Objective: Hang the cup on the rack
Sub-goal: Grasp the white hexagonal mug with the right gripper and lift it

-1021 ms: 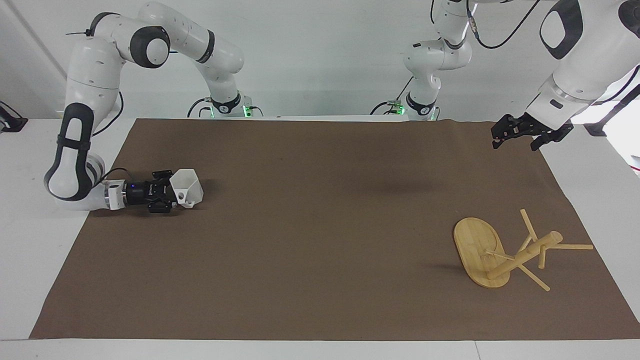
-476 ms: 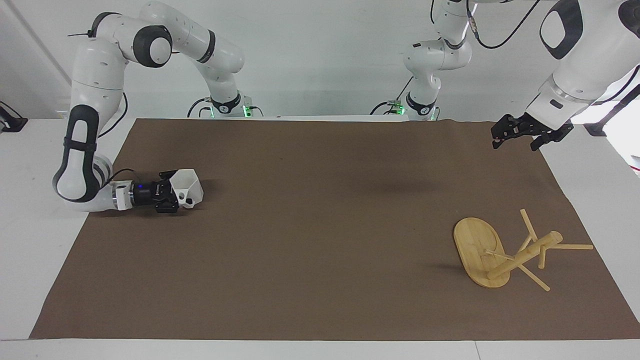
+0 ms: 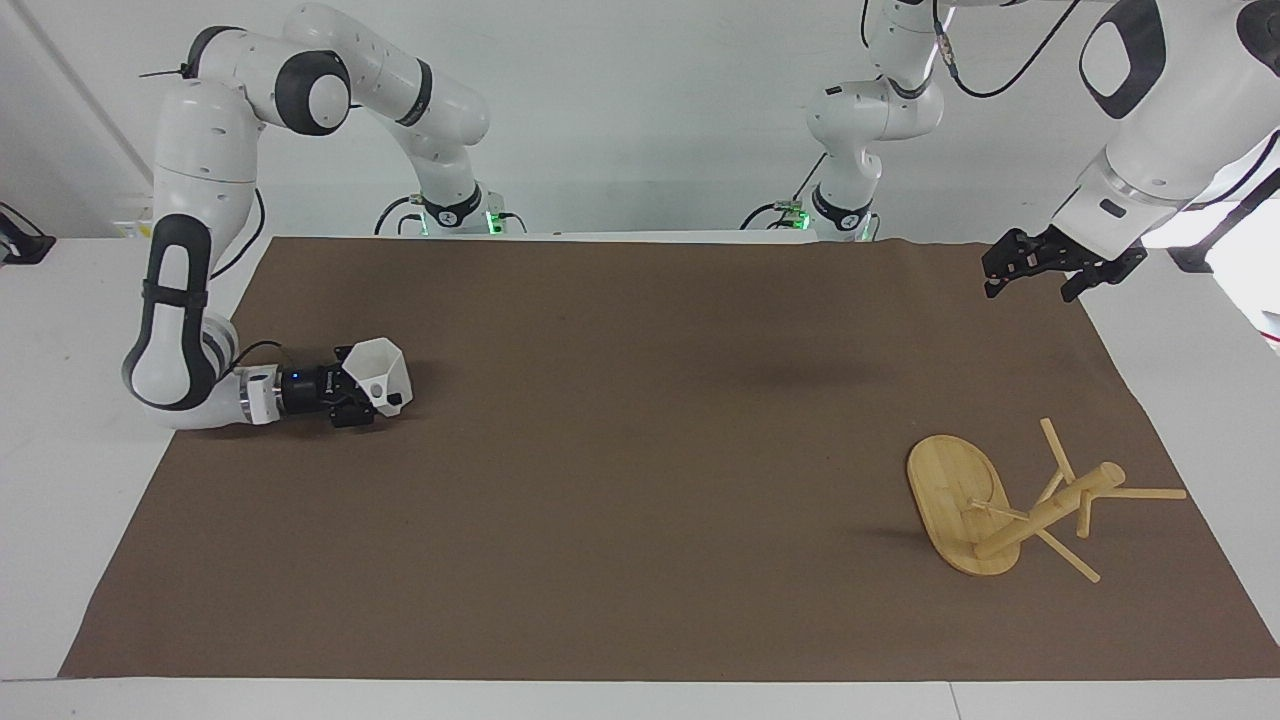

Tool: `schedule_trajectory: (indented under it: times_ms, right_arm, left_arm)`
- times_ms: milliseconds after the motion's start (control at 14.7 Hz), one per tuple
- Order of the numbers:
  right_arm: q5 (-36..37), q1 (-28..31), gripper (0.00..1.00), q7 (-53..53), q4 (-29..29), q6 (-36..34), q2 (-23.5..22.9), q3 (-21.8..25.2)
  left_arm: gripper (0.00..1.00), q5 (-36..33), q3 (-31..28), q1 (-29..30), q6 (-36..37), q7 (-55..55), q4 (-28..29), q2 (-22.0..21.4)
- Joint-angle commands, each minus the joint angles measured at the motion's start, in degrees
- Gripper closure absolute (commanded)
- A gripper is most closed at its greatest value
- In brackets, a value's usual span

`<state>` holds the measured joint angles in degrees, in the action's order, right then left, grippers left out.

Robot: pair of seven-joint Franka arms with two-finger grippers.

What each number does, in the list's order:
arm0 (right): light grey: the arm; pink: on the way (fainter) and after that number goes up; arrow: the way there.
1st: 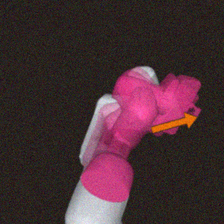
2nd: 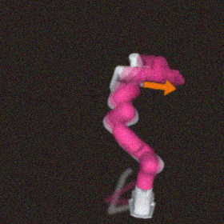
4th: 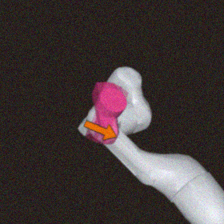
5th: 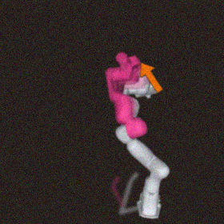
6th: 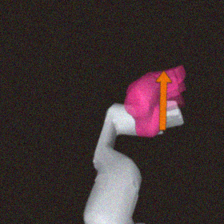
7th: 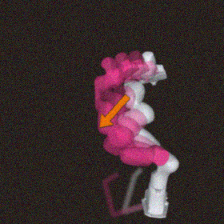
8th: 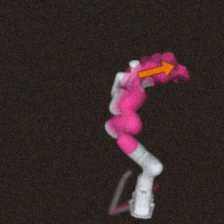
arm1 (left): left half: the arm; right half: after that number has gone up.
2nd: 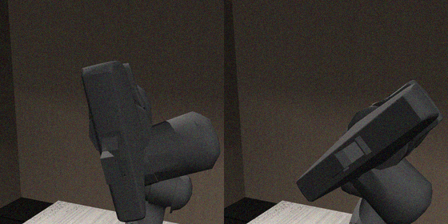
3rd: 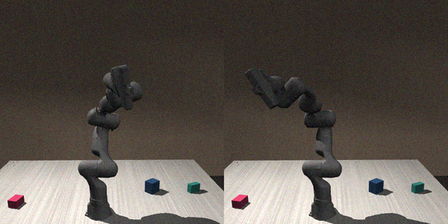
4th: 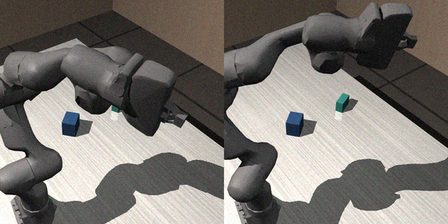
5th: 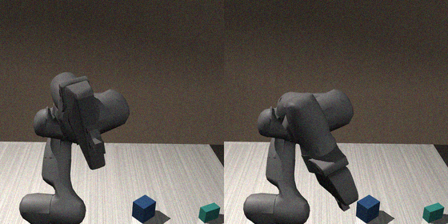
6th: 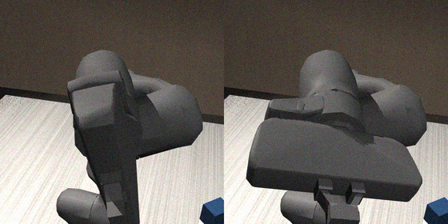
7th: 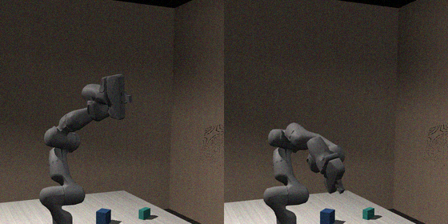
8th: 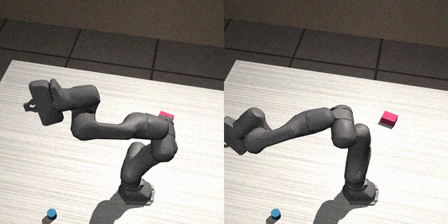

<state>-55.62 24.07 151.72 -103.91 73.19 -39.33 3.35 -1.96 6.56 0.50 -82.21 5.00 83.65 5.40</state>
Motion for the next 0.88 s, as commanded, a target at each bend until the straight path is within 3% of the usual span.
schedule_trajectory:
  times_ms: [0, 272, 613, 817]
  right_arm:
    - [-5.61, -5.33, 0.63, -4.23, -3.65, 2.82, 4.25, -0.01]
    - [-16.95, -15.26, 0.63, -13.88, -10.08, 11.95, 13.21, -0.01]
    - [-30.31, -28.70, 0.63, -21.37, -10.17, 23.54, 15.24, 0.07]
    - [-38.83, -37.93, 0.63, -26.47, -9.73, 35.05, 16.83, -0.01]
  left_arm:
    - [0.00, -0.94, -0.14, 0.03, 0.30, -0.07, 1.60, -1.45]
    - [0.00, -0.68, 0.39, -0.85, 2.06, -0.60, 2.30, -2.68]
    - [0.00, -0.68, 0.30, -0.50, 0.14, -0.87, 2.39, -2.68]
    - [0.00, -0.68, 0.39, -3.21, -8.64, -7.44, 8.70, -4.95]
